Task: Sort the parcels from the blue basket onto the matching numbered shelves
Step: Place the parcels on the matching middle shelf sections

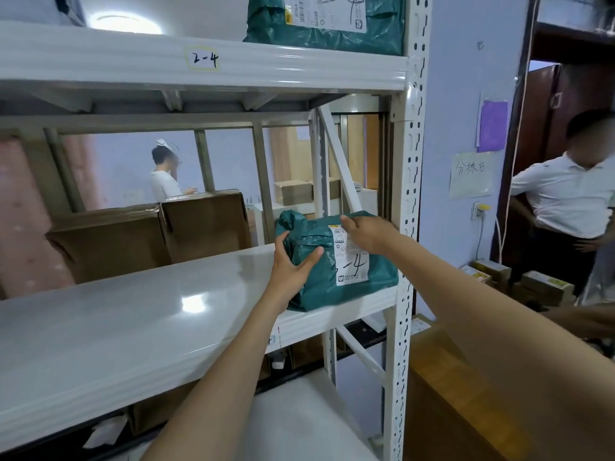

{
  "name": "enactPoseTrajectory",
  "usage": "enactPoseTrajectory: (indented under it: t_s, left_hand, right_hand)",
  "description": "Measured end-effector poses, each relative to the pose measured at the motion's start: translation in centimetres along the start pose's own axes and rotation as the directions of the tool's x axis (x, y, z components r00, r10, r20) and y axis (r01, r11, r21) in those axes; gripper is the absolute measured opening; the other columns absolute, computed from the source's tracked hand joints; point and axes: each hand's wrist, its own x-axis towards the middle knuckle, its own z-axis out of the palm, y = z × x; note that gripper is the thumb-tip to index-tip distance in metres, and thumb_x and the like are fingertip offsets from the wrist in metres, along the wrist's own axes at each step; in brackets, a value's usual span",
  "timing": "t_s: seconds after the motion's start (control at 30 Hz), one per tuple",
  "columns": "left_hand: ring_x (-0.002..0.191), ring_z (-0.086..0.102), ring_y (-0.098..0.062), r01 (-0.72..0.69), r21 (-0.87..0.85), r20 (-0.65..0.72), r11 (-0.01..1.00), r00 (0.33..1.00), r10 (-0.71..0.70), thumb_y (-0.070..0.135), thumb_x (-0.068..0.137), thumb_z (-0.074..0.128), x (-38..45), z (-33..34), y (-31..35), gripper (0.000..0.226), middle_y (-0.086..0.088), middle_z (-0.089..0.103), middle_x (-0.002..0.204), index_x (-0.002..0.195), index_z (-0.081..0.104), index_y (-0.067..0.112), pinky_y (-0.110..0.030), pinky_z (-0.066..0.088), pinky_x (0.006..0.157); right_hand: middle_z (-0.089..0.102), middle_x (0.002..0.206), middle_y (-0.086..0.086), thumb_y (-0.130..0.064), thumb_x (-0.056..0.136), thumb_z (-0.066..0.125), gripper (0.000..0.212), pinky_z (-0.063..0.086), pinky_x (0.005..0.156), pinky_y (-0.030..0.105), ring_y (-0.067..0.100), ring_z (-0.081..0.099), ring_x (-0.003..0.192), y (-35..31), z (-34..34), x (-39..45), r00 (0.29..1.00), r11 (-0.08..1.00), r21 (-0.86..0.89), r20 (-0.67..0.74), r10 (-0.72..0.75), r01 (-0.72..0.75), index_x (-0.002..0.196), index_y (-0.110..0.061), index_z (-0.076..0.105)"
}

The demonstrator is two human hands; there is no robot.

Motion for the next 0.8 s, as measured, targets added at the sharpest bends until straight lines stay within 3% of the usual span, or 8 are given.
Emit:
enactPoseTrajectory:
  t_s: [0.13,0.23,0.33,0.43,0.57,0.7,0.8]
  left_hand:
    - [0.133,0.048,-0.019,0.01,0.139,0.002,0.99,1.0,-0.011,0.079,0.062,0.074,-0.6,-1.0,1.0,0.097,0.002,0.039,0.15,0.14,0.022,0.054,-0.047,0.048,0.107]
    - [0.146,0.03,-0.022,0.007,0.285,-0.032,0.959,0.999,0.003,0.087,0.075,0.048,-1.6,-3.6,3.0,0.093,0.004,0.027,0.16,0.153,0.018,0.045,-0.052,0.032,0.117]
    - [0.154,0.008,-0.022,0.124,0.616,-0.153,0.778,0.988,-0.036,0.068,0.098,0.021,-3.3,-8.7,4.8,0.068,0.003,0.01,0.167,0.158,0.016,0.035,-0.057,0.01,0.122]
    - [0.154,-0.003,-0.021,0.291,0.796,-0.295,0.531,0.952,-0.08,0.056,0.104,0.014,-6.9,-15.1,6.1,0.062,0.002,0.003,0.168,0.159,0.016,0.028,-0.059,-0.001,0.121]
    - [0.154,-0.007,-0.021,0.433,0.844,-0.414,0.316,0.901,-0.13,0.051,0.105,0.012,-15.3,-23.5,7.4,0.062,0.001,-0.003,0.168,0.16,0.01,0.022,-0.06,-0.004,0.12]
    - [0.154,-0.008,-0.02,0.595,0.767,-0.574,0.238,0.803,-0.158,0.049,0.105,0.014,-25.6,-32.1,7.3,0.062,0.004,-0.006,0.168,0.161,0.007,0.022,-0.058,-0.006,0.121]
    - [0.154,-0.004,-0.026,0.685,0.712,-0.65,0.155,0.727,-0.222,0.054,0.102,0.019,-34.1,-39.4,5.9,0.064,0.0,0.0,0.168,0.158,0.017,0.022,-0.065,0.0,0.119]
  right_hand:
    - [0.066,0.117,0.016,-0.051,0.105,0.017,0.059,0.042,0.104,0.05,0.032,0.061,0.105,-0.4,-0.3,0.0,0.991,0.997,0.068,-0.13,-0.014,0.023,0.12,-0.014,0.061]
    - [0.064,0.121,0.018,-0.047,0.106,0.017,0.059,0.027,0.115,0.056,0.034,0.057,0.118,-2.3,-0.9,-0.1,0.974,0.995,0.028,-0.209,-0.086,0.094,0.124,-0.008,0.058]
    - [0.057,0.134,0.022,-0.043,0.107,0.019,0.057,0.02,0.118,0.056,0.036,0.048,0.13,-7.0,-1.0,-0.3,0.961,0.981,-0.023,-0.198,-0.191,0.19,0.131,-0.006,0.055]
    - [0.051,0.142,0.021,-0.043,0.106,0.02,0.056,0.013,0.12,0.055,0.034,0.041,0.138,-13.8,0.8,-1.1,0.949,0.958,-0.023,-0.125,-0.288,0.287,0.136,-0.008,0.051]
    - [0.053,0.139,0.016,-0.043,0.106,0.023,0.052,0.014,0.119,0.056,0.033,0.042,0.136,-24.5,4.9,-4.3,0.897,0.896,0.038,-0.023,-0.441,0.442,0.131,-0.01,0.053]
    - [0.043,0.151,0.017,-0.044,0.106,0.022,0.056,0.011,0.122,0.054,0.031,0.035,0.143,-36.4,9.5,-11.2,0.806,0.811,0.081,0.094,-0.585,0.579,0.143,-0.009,0.046]
    - [0.031,0.16,0.015,-0.044,0.107,0.019,0.058,0.006,0.122,0.05,0.028,0.025,0.149,-45.2,12.3,-18.2,0.71,0.732,0.146,0.177,-0.681,0.666,0.153,-0.011,0.031]
